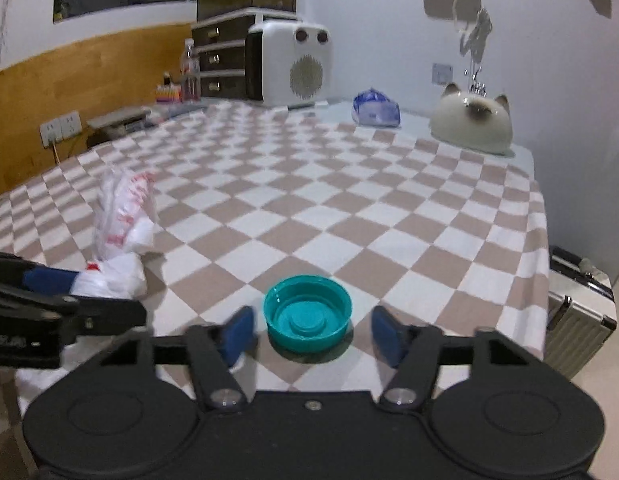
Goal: Collect trash
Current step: 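Grasp the white plastic bag with the left tool while the right tool grasps the teal cap, then carry the white bag and teal cap over the yellow wastebasket with both tools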
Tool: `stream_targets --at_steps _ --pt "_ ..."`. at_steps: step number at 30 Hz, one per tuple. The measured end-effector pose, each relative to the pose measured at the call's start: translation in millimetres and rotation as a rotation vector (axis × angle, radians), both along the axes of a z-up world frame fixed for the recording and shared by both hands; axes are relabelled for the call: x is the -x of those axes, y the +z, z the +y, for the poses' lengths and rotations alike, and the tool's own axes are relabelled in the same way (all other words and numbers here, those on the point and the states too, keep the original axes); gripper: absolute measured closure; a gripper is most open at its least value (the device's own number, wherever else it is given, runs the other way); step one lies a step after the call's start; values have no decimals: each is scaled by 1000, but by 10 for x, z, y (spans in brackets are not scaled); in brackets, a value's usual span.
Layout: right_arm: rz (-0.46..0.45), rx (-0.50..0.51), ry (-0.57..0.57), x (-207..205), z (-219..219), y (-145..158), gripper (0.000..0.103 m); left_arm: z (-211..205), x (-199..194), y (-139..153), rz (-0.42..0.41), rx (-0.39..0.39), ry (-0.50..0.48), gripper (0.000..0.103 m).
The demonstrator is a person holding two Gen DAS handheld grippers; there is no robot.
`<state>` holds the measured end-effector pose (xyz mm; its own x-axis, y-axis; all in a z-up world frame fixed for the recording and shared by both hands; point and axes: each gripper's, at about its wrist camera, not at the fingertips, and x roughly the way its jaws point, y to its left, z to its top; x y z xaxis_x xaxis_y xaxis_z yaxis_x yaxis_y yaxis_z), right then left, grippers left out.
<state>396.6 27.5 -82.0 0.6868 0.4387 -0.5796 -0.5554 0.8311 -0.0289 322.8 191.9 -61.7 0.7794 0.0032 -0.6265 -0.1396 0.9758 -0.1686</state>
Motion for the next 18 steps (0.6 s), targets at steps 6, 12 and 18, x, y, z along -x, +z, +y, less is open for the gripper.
stream_targets --at_steps 6,12,18 --pt "-23 4 -1 155 -54 27 55 -73 54 -14 -2 -69 23 45" --pt "-11 -31 -24 397 -288 124 55 -173 238 11 -17 -80 25 45" --pt "-10 -38 -40 635 -498 222 55 -277 511 75 -37 -81 31 45"
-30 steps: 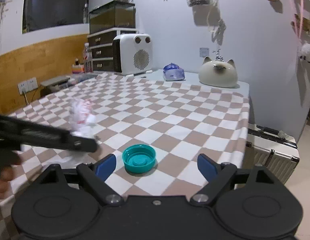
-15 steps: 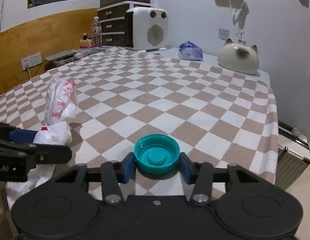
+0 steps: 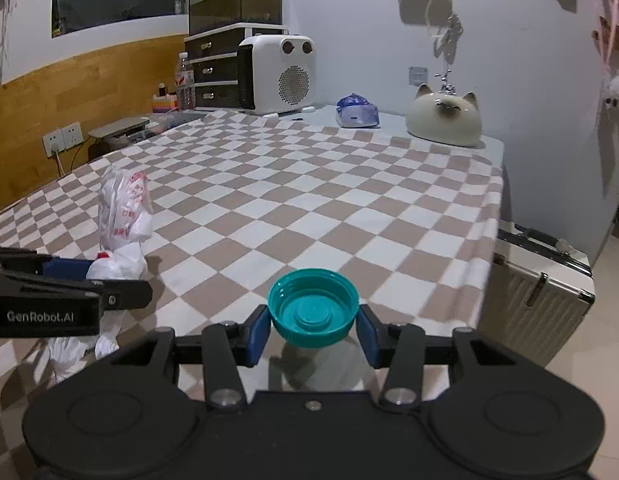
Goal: Collect trash
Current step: 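Carry the white bag and teal cap over the yellow wastebasket with both tools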
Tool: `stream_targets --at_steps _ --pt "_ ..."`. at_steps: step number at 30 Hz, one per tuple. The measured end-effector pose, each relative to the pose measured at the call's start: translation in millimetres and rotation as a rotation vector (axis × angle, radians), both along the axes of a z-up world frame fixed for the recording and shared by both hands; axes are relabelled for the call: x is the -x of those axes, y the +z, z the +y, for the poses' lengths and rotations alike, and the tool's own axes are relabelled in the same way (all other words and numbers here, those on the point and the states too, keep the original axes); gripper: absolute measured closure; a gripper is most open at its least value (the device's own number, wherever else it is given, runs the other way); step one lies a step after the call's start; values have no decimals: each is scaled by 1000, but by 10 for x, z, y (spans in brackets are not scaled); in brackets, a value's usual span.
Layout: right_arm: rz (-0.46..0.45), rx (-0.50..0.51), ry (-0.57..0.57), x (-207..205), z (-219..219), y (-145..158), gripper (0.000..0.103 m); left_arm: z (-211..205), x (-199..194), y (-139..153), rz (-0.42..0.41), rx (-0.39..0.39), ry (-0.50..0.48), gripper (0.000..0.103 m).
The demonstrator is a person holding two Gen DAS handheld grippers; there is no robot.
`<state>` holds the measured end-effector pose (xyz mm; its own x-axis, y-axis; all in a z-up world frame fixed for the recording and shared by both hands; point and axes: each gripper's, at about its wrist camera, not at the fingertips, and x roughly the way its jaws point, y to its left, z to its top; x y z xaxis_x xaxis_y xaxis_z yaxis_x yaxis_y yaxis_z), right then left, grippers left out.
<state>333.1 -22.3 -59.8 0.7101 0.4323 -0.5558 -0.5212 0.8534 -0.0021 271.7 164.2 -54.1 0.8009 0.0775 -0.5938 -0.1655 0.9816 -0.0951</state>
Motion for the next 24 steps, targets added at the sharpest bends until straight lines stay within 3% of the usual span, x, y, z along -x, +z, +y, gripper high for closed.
stream_targets --at_steps 12,24 --pt "-45 -67 -41 595 -425 348 55 -331 484 326 -71 -15 -22 45" --pt "-88 -105 -157 1129 -1334 497 55 -1339 702 425 -108 -34 -158 45"
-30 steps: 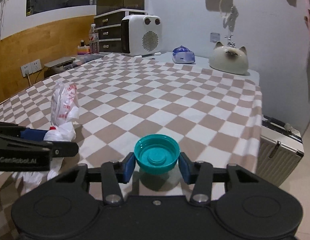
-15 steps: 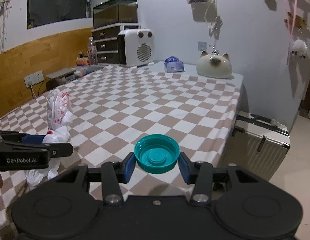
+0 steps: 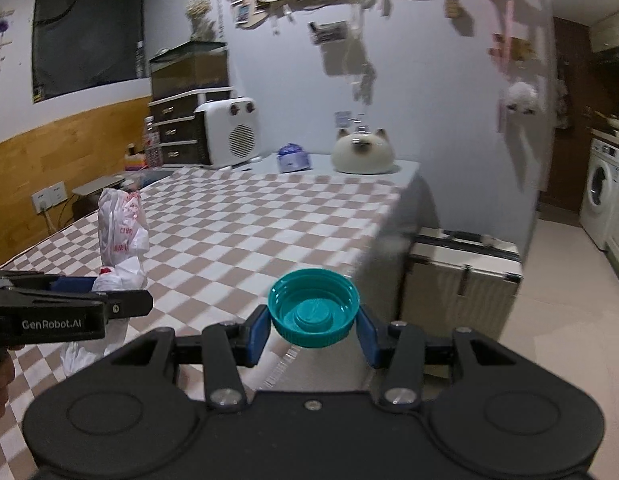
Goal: Collect trash
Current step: 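Carry the white bag and teal cap over the yellow wastebasket with both tools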
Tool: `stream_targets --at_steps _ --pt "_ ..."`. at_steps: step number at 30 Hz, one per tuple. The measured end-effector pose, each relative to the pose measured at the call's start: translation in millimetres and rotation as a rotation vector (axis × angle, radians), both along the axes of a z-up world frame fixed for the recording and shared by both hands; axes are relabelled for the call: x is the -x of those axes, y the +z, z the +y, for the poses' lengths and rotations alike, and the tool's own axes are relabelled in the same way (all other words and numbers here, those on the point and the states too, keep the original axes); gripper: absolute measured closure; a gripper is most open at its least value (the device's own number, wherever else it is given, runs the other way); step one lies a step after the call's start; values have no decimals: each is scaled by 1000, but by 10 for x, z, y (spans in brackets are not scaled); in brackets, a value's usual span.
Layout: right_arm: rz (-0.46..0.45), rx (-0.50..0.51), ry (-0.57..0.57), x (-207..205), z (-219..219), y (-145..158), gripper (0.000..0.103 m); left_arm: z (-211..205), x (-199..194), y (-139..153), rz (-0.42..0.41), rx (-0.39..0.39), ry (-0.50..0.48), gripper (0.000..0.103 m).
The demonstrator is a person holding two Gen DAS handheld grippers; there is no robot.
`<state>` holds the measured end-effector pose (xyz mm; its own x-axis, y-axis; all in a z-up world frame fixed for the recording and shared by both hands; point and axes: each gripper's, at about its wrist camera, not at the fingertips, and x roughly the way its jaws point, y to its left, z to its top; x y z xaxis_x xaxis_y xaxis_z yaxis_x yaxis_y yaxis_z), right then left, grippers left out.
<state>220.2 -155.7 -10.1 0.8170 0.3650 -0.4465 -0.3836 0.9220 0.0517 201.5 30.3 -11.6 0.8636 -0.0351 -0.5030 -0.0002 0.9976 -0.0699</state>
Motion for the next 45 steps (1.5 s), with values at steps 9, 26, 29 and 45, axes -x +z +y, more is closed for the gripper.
stream_targets --at_steps 9,26,29,45 --pt "0 -17 -122 290 -892 -122 55 -985 -49 -198 33 -3 -158 45" --pt "166 -50 -357 292 -2340 -1137 55 -2471 -642 -1336 269 -83 -365 45" --pt "212 -53 -386 251 -2497 -1402 55 -2643 -721 -1566 312 -86 -392 45" --pt "442 -81 -496 34 -3010 -2877 55 -2810 -1426 -3442 590 -150 -465 45"
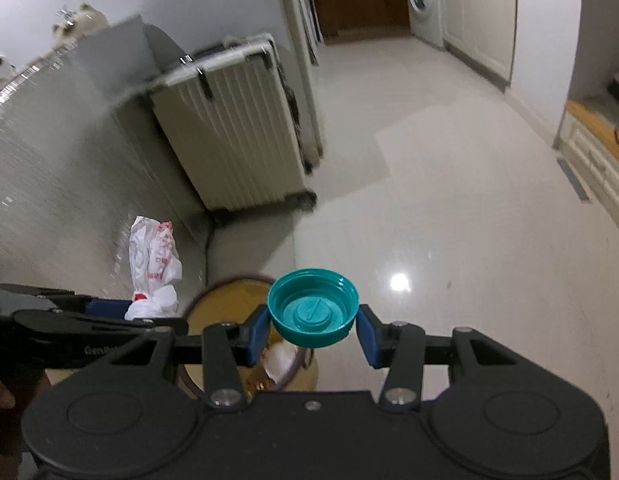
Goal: Collect trash
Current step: 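Carry the white bag and teal cap over the yellow wastebasket with both tools, then open the left tool to drop the bag while the right tool drops the cap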
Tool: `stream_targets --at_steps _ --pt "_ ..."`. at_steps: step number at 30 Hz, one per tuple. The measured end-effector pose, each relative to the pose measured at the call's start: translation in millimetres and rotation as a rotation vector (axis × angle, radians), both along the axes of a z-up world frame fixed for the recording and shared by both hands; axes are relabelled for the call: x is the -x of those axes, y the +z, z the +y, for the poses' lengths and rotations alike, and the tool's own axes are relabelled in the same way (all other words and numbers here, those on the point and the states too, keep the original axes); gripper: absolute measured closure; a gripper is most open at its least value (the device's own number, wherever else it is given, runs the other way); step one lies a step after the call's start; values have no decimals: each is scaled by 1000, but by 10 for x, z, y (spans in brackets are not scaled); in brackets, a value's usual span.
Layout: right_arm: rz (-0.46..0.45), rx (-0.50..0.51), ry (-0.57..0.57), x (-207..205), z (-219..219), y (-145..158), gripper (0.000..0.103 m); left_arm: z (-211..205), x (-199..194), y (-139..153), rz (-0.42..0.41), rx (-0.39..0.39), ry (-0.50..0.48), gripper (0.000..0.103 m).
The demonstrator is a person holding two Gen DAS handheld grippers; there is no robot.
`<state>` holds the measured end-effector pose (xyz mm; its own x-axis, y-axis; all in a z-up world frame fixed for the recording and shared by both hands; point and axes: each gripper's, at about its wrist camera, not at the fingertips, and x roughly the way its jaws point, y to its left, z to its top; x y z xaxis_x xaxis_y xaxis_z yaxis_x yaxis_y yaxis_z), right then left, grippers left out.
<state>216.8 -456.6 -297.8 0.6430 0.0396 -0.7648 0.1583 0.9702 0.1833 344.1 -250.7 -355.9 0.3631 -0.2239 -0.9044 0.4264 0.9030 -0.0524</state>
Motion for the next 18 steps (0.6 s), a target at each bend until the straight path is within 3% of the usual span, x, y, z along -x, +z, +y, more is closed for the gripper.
stream_targets --at_steps 9,14,18 --pt "102 -64 13 -271 96 -825 55 339 -507 -841 153 4 14 45" --pt "126 -109 35 -454 211 -1129 55 76 -591 -1235 212 -41 -127 45" --pt "139 -125 53 -567 258 -1303 55 -103 -665 -1536 242 -26 -197 45"
